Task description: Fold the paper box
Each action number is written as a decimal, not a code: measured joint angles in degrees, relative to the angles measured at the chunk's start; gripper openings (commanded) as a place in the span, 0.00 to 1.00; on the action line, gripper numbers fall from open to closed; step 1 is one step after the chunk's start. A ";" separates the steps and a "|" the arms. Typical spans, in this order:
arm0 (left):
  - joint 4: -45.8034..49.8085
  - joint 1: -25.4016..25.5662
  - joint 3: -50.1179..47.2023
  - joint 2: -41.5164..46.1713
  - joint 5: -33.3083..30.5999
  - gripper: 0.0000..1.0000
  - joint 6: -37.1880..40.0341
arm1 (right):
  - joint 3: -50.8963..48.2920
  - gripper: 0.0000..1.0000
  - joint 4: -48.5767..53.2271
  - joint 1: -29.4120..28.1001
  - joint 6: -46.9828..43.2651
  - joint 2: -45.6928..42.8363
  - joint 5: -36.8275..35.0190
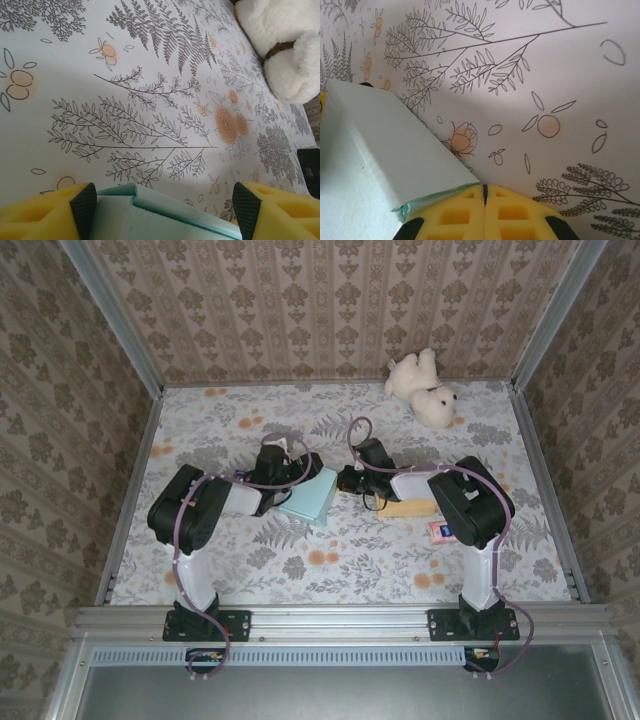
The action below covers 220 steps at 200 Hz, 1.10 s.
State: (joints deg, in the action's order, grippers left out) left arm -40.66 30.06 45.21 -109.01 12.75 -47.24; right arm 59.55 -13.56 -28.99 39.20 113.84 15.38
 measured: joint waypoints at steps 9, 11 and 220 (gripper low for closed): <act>1.36 0.39 0.44 0.24 -0.85 0.74 0.59 | 0.00 0.00 0.02 0.00 0.04 -0.02 -0.20; 1.75 0.46 0.57 0.31 -1.05 0.74 0.72 | 0.00 0.00 0.02 0.00 0.04 -0.07 -0.28; 17.59 1.42 5.95 1.99 -1.33 0.78 4.35 | -4.72 0.00 0.94 -2.23 -1.66 -4.72 -6.23</act>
State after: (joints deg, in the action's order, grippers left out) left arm -23.07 31.48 51.16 -107.02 11.42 -42.89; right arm 54.83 -12.62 -31.22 37.54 109.12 9.15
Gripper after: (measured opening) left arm 0.774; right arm 0.054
